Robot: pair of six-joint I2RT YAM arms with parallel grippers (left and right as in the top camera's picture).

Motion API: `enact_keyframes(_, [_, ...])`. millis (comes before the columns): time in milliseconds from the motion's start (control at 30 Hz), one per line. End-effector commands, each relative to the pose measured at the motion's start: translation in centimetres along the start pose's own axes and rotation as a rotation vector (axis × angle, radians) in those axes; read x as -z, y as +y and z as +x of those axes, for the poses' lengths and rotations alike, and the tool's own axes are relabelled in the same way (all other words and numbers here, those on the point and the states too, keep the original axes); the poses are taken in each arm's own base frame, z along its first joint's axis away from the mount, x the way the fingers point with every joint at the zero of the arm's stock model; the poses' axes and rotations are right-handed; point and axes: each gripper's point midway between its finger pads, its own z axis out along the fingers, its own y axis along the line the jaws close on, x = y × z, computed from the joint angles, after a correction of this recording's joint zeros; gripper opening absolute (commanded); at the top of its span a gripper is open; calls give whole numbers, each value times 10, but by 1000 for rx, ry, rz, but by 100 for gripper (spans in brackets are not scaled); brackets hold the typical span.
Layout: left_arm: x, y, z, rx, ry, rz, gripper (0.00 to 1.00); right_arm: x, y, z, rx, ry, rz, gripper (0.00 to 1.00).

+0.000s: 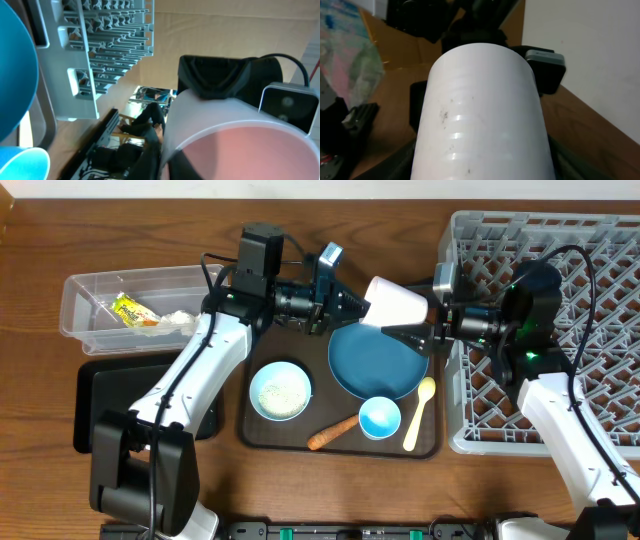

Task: Sort waste into correct bins and load items into the dishwasher rack
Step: 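Grasp the pink cup with the right gripper and open the left gripper, then carry the pink cup right and place it in the dish rack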

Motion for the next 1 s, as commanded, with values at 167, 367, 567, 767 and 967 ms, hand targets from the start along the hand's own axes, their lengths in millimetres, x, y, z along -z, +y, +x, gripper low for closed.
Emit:
enact_keyframes(167, [-2, -4, -8, -232, -46, -32, 32, 1, 10, -2, -89, -11, -73, 64])
enact_keyframes(367, [10, 9, -23, -308, -121, -97, 34, 17, -5, -2, -156, -17, -15, 65])
enact_keyframes(567, [50, 71, -48, -230, -290, -397, 34, 34, -33, 13, -292, 7, 144, 72])
enact_keyframes(767, [87, 120, -39, -138, -318, -643, 34, 57, -64, 48, -449, 87, 379, 69])
enact_keyframes(967, [125, 143, -28, -103, -341, -842, 34, 85, -75, 59, -510, 134, 552, 69])
